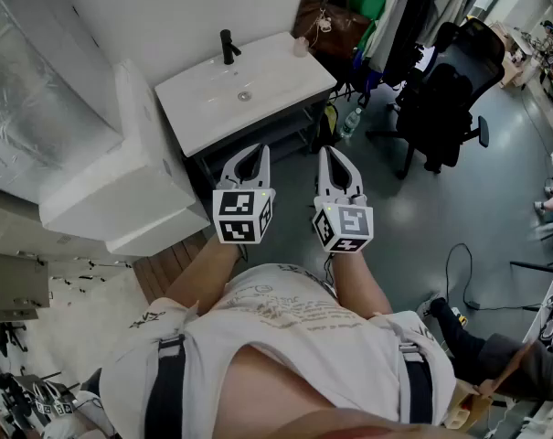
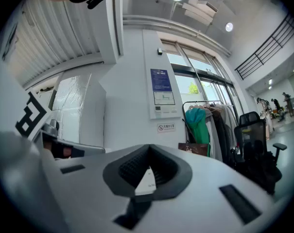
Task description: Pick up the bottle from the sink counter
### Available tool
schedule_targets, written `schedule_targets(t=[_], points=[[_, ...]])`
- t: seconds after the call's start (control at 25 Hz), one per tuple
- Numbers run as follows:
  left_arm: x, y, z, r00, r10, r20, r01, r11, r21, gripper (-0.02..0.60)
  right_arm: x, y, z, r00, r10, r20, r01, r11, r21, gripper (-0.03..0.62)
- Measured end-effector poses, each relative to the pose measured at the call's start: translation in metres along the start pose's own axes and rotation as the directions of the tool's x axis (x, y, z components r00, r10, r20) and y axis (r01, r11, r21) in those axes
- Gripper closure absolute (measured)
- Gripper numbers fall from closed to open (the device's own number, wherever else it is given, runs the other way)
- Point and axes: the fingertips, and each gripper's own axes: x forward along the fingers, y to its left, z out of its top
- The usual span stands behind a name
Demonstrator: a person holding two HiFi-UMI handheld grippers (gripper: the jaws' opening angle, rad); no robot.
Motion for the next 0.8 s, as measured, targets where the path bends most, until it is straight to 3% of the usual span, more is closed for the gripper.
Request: schedule_targets(t=[0.56,0.8], points=[[0.013,-0.036,-0.018,0.999,-0.009,-0.049,0.011,1.0,0.024,0.568,-0.012,-0.035,-0.008,1.0,-0.028,0.005,0.027,0.998,0.061,0.569],[0.039,-0.064,-0.012,0.999,-0.02,-0.03,0.021,0.999,0.032,0.568,-0.01,-0.055,-0.01,1.0,0.019,-0.01,-0.018,0.998,0.062,0.569]])
